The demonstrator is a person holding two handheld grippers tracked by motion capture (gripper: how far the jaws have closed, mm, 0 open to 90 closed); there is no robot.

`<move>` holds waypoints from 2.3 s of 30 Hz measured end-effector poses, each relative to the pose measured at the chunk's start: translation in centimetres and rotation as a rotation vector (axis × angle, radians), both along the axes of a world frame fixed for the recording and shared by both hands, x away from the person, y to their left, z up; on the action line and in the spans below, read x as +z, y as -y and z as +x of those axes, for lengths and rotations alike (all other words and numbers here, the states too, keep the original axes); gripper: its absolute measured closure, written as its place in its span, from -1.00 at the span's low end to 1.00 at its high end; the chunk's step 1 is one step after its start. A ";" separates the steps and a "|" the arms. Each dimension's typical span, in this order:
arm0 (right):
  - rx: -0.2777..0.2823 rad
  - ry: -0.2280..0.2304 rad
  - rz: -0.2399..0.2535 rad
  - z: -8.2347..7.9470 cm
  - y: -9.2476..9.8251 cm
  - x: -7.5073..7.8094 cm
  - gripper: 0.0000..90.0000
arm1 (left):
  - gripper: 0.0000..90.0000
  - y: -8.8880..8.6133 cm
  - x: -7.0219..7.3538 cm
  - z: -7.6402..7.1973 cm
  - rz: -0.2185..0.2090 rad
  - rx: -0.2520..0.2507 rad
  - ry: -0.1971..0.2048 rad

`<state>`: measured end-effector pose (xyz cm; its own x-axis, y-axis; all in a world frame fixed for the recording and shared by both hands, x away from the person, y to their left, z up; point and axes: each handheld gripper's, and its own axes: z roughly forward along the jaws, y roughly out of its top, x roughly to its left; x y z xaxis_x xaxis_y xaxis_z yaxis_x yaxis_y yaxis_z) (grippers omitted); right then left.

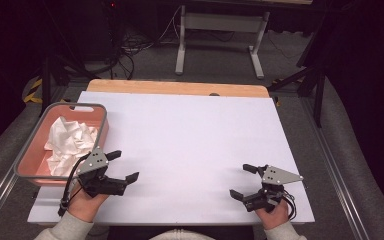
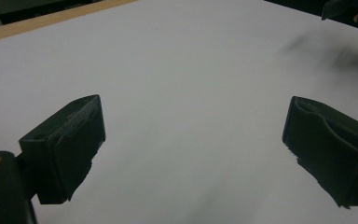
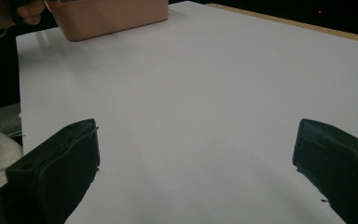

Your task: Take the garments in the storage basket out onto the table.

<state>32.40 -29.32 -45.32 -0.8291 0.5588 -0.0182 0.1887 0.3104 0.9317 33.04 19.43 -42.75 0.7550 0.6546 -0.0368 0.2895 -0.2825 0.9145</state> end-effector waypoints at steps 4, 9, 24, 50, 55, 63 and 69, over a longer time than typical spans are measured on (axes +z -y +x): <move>0.002 -0.003 0.002 0.0 0.0 0.0 -0.97 | -0.84 -0.2 1.1 -0.1 0.011 -0.022 0.005; 0.005 -0.006 0.003 0.0 -0.1 0.0 -0.97 | -0.83 -0.7 2.0 -0.3 0.001 -0.039 0.014; 0.007 -0.011 -0.003 0.0 -0.2 -0.1 -0.96 | -0.76 -2.3 3.7 -0.5 0.048 -0.037 -0.011; 0.012 -0.015 -0.001 0.1 -0.2 -0.1 -0.96 | -0.71 -6.5 4.6 -0.5 0.062 0.129 -0.042; 0.014 -0.017 0.000 0.1 -0.2 -0.1 -0.96 | -0.67 -7.2 4.5 -0.6 0.052 0.145 -0.043; 0.014 -0.016 -0.001 0.1 -0.2 -0.2 -0.96 | -0.69 -8.3 4.1 -0.7 0.045 0.193 -0.068; 0.016 -0.022 -0.002 0.2 -0.3 -0.2 -0.96 | -0.71 -9.6 3.9 -0.8 0.063 0.243 -0.073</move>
<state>32.57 -29.05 -45.54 -0.8380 0.5457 -0.0005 0.2046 0.3151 0.9267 32.20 29.01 -38.82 0.5718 0.8195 -0.0386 0.4204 -0.2522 0.8716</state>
